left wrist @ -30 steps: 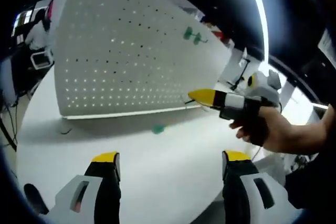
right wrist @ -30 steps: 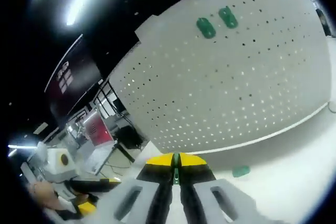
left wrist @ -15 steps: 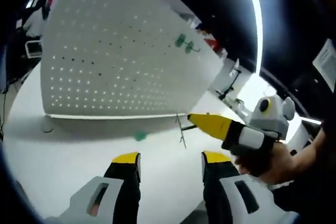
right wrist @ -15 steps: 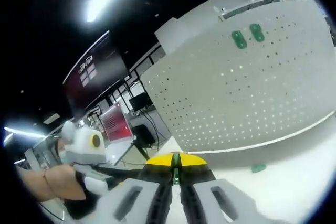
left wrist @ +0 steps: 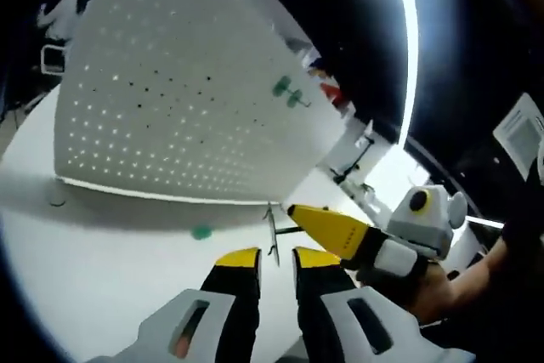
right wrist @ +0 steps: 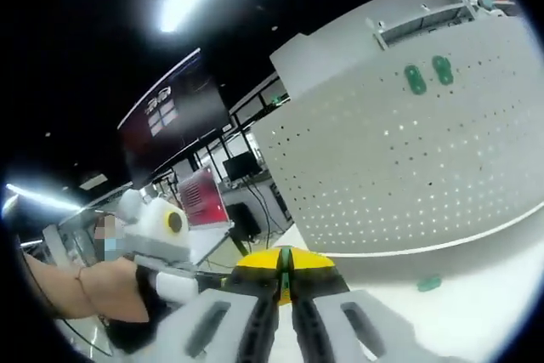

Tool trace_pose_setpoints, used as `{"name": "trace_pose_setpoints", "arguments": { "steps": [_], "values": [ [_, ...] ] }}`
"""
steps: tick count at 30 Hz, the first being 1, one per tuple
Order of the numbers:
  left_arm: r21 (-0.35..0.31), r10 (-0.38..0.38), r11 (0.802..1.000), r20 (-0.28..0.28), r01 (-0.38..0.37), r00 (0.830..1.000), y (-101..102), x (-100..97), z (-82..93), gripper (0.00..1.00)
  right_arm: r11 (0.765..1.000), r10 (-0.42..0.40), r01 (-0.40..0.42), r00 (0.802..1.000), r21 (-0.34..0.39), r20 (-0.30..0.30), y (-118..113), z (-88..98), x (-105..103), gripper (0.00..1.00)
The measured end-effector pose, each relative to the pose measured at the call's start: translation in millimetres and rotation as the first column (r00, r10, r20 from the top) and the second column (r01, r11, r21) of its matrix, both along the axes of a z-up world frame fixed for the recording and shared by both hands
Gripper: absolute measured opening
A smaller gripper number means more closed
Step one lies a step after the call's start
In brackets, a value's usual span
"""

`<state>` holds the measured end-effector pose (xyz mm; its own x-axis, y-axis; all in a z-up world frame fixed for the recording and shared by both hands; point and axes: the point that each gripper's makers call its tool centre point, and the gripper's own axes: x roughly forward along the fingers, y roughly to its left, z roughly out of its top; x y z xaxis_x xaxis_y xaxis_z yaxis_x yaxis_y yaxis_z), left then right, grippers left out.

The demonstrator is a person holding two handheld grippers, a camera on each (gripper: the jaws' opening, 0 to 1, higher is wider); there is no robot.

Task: Insert the hook assembly into the mounting plate slot until the hook locks in place.

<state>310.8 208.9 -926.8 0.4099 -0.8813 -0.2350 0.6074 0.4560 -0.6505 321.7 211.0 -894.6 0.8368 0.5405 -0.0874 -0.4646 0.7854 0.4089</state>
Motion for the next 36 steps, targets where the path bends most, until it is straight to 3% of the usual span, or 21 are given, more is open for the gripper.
{"name": "trace_pose_setpoints", "arguments": {
  "steps": [5, 10, 20, 26, 29, 33, 36],
  "values": [
    [-0.005, 0.000, 1.000, -0.012, 0.000, 1.000, 2.0, -2.6, -0.7, 0.06, 1.000, 0.012, -0.011, 1.000, -0.012, 0.028, 6.0, 5.6, -4.4, 0.00],
    [-0.032, 0.003, 0.999, -0.041, -0.004, 0.999, 2.8, -4.5, 0.7, 0.05, 1.000, 0.009, -0.008, 0.999, -0.028, 0.044, 7.2, 6.9, -6.9, 0.00],
    [-0.010, 0.005, 1.000, 0.016, -0.005, 1.000, 3.7, -6.1, 4.5, 0.02, 0.997, 0.014, -0.009, 0.998, -0.073, 0.068, 10.3, 10.4, -11.7, 0.00],
    [0.039, 0.002, 0.999, 0.059, -0.004, 0.998, 2.6, -4.1, 4.2, 0.01, 0.999, 0.015, -0.014, 1.000, -0.035, 0.020, 7.9, 6.6, -8.3, 0.01],
    [0.050, 0.007, 0.999, 0.079, -0.011, 0.997, 3.7, -1.9, 5.5, 0.01, 0.999, 0.017, -0.017, 1.000, -0.030, 0.008, 6.3, 7.5, -7.6, 0.07],
    [0.121, 0.025, 0.992, 0.122, -0.040, 0.992, 14.1, 5.7, -0.8, 0.01, 0.999, 0.022, -0.021, 1.000, 0.029, -0.022, -2.5, 15.9, -6.3, 0.09],
    [0.131, 0.044, 0.989, 0.147, -0.063, 0.988, 19.3, 9.9, 1.5, 0.01, 0.997, 0.044, -0.041, 0.998, 0.065, -0.045, -5.4, 20.5, -6.5, 0.09]
  ]
}}
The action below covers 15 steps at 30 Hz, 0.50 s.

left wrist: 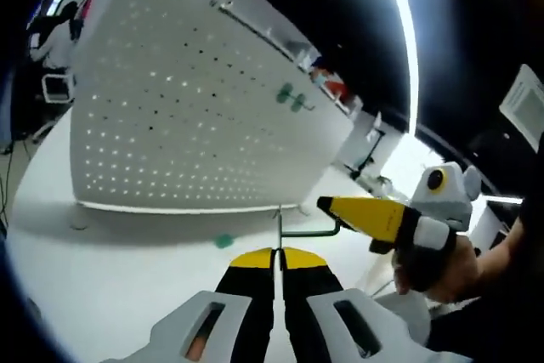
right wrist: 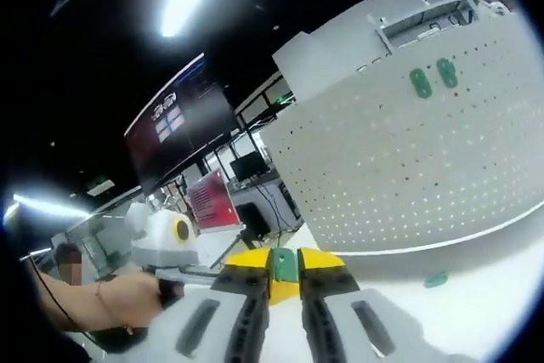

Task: Insert the hook assembly into the mounting plate slot until the hook locks in place.

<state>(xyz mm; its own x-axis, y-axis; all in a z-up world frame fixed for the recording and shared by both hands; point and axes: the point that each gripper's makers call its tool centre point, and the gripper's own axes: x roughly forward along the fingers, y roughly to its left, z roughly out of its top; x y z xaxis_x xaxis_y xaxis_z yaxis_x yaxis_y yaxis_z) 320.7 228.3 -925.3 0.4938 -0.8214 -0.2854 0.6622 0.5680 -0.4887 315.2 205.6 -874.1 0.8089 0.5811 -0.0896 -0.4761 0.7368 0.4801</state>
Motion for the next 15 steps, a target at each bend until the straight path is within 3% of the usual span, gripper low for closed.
{"name": "trace_pose_setpoints", "arguments": {
  "steps": [4, 6, 15],
  "values": [
    [0.106, -0.006, 0.994, 0.123, -0.007, 0.992, 4.7, 5.9, 2.6, 0.01, 0.998, 0.046, -0.044, 0.997, 0.044, -0.061, 5.9, -3.6, -3.5, 0.11],
    [0.137, -0.032, 0.991, 0.173, 0.008, 0.984, 0.7, 4.1, 6.3, 0.01, 0.999, 0.040, -0.037, 0.998, 0.038, -0.057, 6.5, -4.2, -3.6, 0.11],
    [0.124, -0.048, 0.992, 0.201, 0.024, 0.978, -10.5, -2.0, 14.5, 0.01, 0.999, 0.043, -0.041, 0.995, 0.027, -0.085, 15.9, -13.1, -2.6, 0.10]
  ]
}}
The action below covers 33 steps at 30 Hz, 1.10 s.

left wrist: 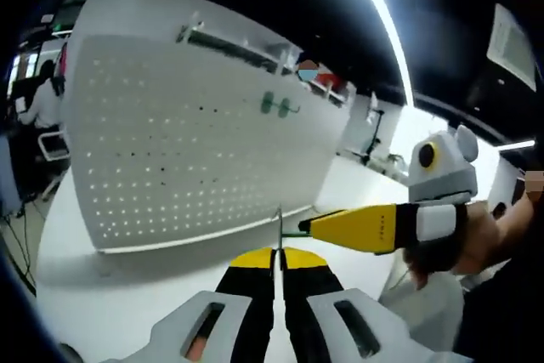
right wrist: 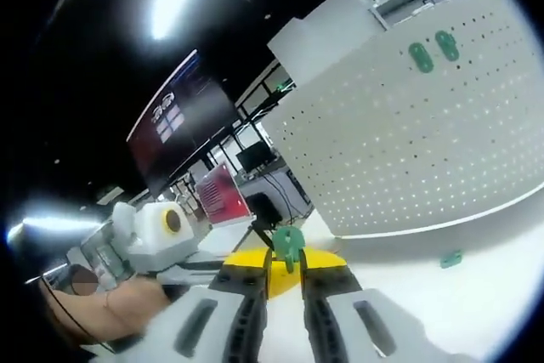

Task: Insert the hook assembly into the mounting plate slot until the hook locks in place.

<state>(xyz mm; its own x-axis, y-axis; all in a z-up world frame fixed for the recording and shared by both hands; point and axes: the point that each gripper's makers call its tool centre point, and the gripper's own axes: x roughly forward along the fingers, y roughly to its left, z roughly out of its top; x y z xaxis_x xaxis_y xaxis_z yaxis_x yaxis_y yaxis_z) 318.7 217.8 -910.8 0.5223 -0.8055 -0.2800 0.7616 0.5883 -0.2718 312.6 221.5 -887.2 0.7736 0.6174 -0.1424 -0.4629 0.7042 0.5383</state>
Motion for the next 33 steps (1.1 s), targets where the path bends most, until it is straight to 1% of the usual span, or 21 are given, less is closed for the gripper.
{"name": "trace_pose_setpoints", "arguments": {
  "steps": [2, 6, 7, 9, 11, 13, 17, 20, 27, 28, 29, 30, 33],
  "values": [
    [0.013, -0.007, 1.000, 0.022, 0.006, 1.000, -0.5, -0.9, 1.2, 0.01, 1.000, -0.004, 0.004, 1.000, 0.003, -0.003, -0.1, 0.2, 0.2, 0.09],
    [0.003, -0.014, 1.000, 0.041, 0.014, 0.999, -2.1, -2.2, 5.8, 0.01, 1.000, 0.000, 0.000, 1.000, -0.016, 0.008, 1.1, 1.1, 0.0, 0.05],
    [0.005, -0.014, 1.000, 0.049, 0.013, 0.999, -2.3, -2.4, 7.0, 0.01, 1.000, -0.005, 0.006, 1.000, -0.012, 0.015, 0.2, 2.9, 1.0, 0.04],
    [0.007, -0.014, 1.000, 0.062, 0.013, 0.998, -2.0, -2.2, 8.3, 0.01, 1.000, -0.007, 0.007, 1.000, 0.000, 0.005, 0.0, 3.1, 0.5, 0.03],
    [-0.001, -0.018, 1.000, 0.068, 0.018, 0.997, -2.9, -3.4, 10.9, 0.01, 1.000, -0.017, 0.018, 1.000, -0.009, 0.021, -1.1, 5.8, 0.4, 0.02],
    [0.007, -0.022, 1.000, 0.084, 0.022, 0.996, -2.4, -2.8, 12.7, 0.01, 1.000, -0.020, 0.021, 0.999, -0.019, 0.036, 0.0, 7.8, -0.4, 0.01],
    [0.017, -0.021, 1.000, 0.075, 0.020, 0.997, -0.9, -2.2, 11.6, 0.02, 0.999, -0.031, 0.032, 0.999, -0.007, 0.023, 1.6, 6.4, -0.3, 0.01],
    [0.043, -0.025, 0.999, 0.095, 0.021, 0.995, -0.1, -3.3, 10.6, 0.03, 0.999, -0.029, 0.029, 0.999, -0.021, 0.032, 3.2, 7.0, -2.6, 0.00],
    [0.059, -0.033, 0.998, 0.120, 0.026, 0.992, -0.2, -3.8, 10.6, 0.04, 0.999, -0.007, 0.009, 0.999, -0.047, 0.048, 3.1, 6.7, -2.7, 0.00],
    [0.053, -0.039, 0.998, 0.120, 0.033, 0.992, -1.2, -4.4, 11.1, 0.05, 0.998, -0.005, 0.008, 0.998, -0.055, 0.055, 2.7, 7.7, -3.2, 0.00],
    [0.040, -0.047, 0.998, 0.108, 0.043, 0.993, -2.6, -5.7, 11.1, 0.08, 0.998, -0.003, 0.006, 0.998, -0.055, 0.058, 2.5, 8.2, -2.8, 0.00],
    [0.028, -0.048, 0.999, 0.092, 0.045, 0.995, -3.4, -6.2, 10.3, 0.14, 0.998, 0.006, -0.002, 0.998, -0.061, 0.067, 3.4, 10.1, -3.1, 0.00],
    [0.037, -0.042, 0.999, 0.090, 0.039, 0.995, -2.9, -5.2, 6.5, 0.28, 0.996, 0.022, -0.014, 0.996, -0.092, 0.085, 4.1, 11.5, -1.8, 0.00]
  ]
}}
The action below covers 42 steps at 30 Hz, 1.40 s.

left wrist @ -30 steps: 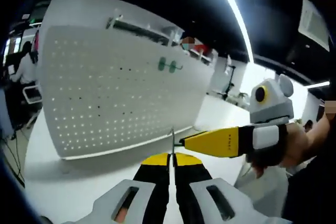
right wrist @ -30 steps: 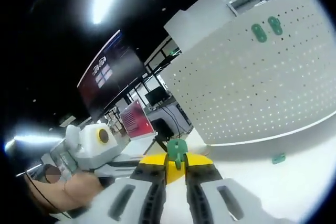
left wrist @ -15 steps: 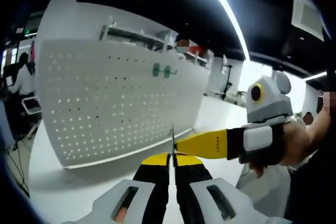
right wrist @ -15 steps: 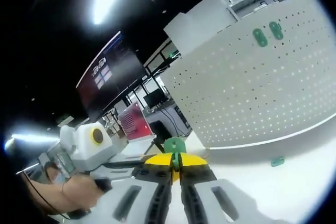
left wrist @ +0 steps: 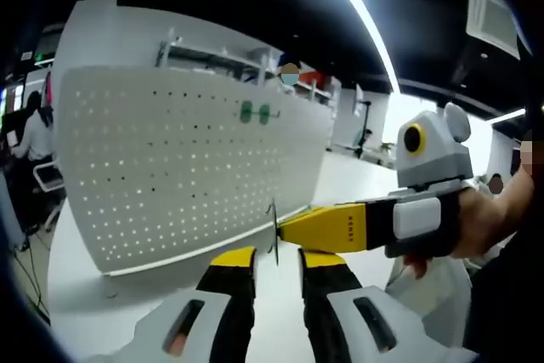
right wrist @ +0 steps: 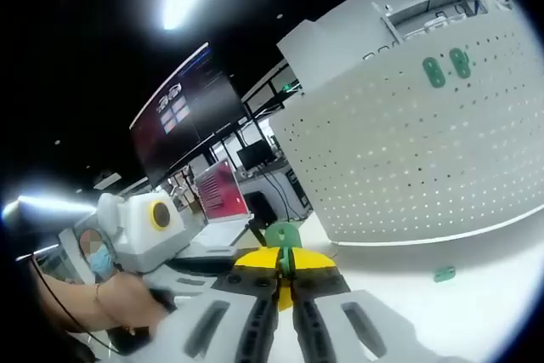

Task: Insert the hook assembly into the mounting plate slot until the hook locks in place.

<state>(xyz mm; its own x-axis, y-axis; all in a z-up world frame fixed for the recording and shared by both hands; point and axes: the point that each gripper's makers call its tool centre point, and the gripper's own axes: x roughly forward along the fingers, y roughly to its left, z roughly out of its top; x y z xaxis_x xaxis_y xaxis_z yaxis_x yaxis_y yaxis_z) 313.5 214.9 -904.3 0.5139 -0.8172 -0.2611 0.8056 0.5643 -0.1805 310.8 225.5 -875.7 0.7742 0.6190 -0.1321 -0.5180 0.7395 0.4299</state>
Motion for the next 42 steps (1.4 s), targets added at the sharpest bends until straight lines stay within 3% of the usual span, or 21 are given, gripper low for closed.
{"name": "trace_pose_setpoints", "arguments": {
  "steps": [5, 12, 27, 33, 42],
  "values": [
    [-0.011, -0.003, 1.000, -0.010, 0.003, 1.000, -1.7, -2.4, -1.6, 0.53, 0.999, 0.015, -0.015, 1.000, -0.033, 0.019, -0.9, 0.1, 1.4, 0.00],
    [-0.036, -0.005, 0.999, -0.004, 0.005, 1.000, -1.4, -4.6, 0.1, 0.78, 0.994, 0.052, -0.047, 0.998, -0.102, 0.046, -4.2, -3.5, 5.0, 0.00],
    [-0.066, -0.004, 0.998, 0.014, 0.005, 1.000, 0.8, -5.5, 6.1, 0.90, 0.990, 0.024, -0.010, 0.995, -0.138, 0.099, -20.0, 3.3, 21.5, 0.00],
    [-0.082, 0.004, 0.997, 0.014, -0.002, 1.000, 3.4, -5.4, 8.5, 0.96, 0.983, -0.080, 0.106, 0.983, -0.152, 0.167, -41.2, 13.9, 38.9, 0.00],
    [-0.087, 0.003, 0.996, 0.003, -0.003, 1.000, 4.4, -7.3, 7.6, 1.00, 0.960, -0.224, 0.256, 0.946, -0.117, 0.233, -81.9, 33.9, 73.4, 0.00]
  ]
}}
